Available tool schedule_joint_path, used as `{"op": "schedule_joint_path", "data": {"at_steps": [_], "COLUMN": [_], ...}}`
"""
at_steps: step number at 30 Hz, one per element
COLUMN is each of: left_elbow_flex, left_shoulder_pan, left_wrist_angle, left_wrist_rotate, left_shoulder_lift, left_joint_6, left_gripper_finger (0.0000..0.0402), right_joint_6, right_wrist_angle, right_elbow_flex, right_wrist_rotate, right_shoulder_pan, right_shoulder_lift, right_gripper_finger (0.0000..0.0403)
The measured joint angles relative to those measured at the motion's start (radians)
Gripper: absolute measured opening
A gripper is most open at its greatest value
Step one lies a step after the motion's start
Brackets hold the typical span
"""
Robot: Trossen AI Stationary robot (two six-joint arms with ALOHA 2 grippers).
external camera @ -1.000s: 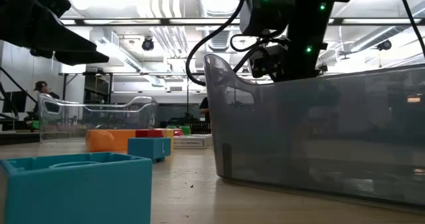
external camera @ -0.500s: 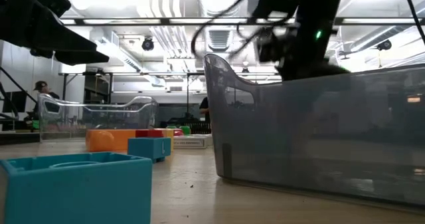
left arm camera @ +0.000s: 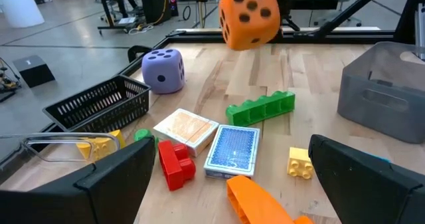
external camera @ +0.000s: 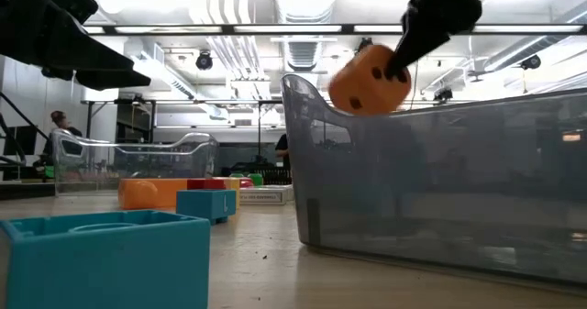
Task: Pick & Place Toys
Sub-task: Put the orange die into the gray bin
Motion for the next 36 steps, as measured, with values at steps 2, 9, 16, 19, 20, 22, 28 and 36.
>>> {"op": "schedule_joint_path", "data": {"at_steps": [2, 9, 16, 19, 20, 22, 28, 36], "left_elbow_flex": [0.000, 0.000, 0.000, 0.000, 0.000, 0.000, 0.000, 0.000], "left_shoulder_pan": [0.000, 0.000, 0.000, 0.000, 0.000, 0.000, 0.000, 0.000], "left_wrist_angle": [0.000, 0.009, 0.035, 0.036, 0.039, 0.047, 0.058, 0.062], "left_wrist_rotate": [0.000, 0.000, 0.000, 0.000, 0.000, 0.000, 0.000, 0.000], "left_shoulder_lift": [0.000, 0.000, 0.000, 0.000, 0.000, 0.000, 0.000, 0.000], "left_joint_6": [0.000, 0.000, -0.001, -0.001, -0.001, -0.001, 0.000, 0.000], "left_gripper_finger": [0.0398, 0.0398, 0.0398, 0.0398, 0.0398, 0.0398, 0.0398, 0.0398], "right_joint_6": [-0.017, -0.086, -0.167, -0.183, -0.190, -0.198, -0.224, -0.249], "right_wrist_angle": [0.151, 0.801, 1.288, 1.359, 1.367, 1.376, 1.377, 1.385], "right_elbow_flex": [-0.095, -0.441, -0.653, -0.670, -0.670, -0.665, -0.622, -0.576], "right_wrist_rotate": [-0.026, -0.109, -0.113, -0.113, -0.113, -0.113, -0.112, -0.111], "right_shoulder_pan": [0.001, 0.000, -0.002, -0.002, -0.002, -0.002, -0.002, -0.002], "right_shoulder_lift": [-0.076, -0.257, -0.260, -0.230, -0.220, -0.197, -0.118, -0.036], "right_gripper_finger": [0.0079, 0.0070, 0.0067, 0.0067, 0.0067, 0.0067, 0.0067, 0.0067]}}
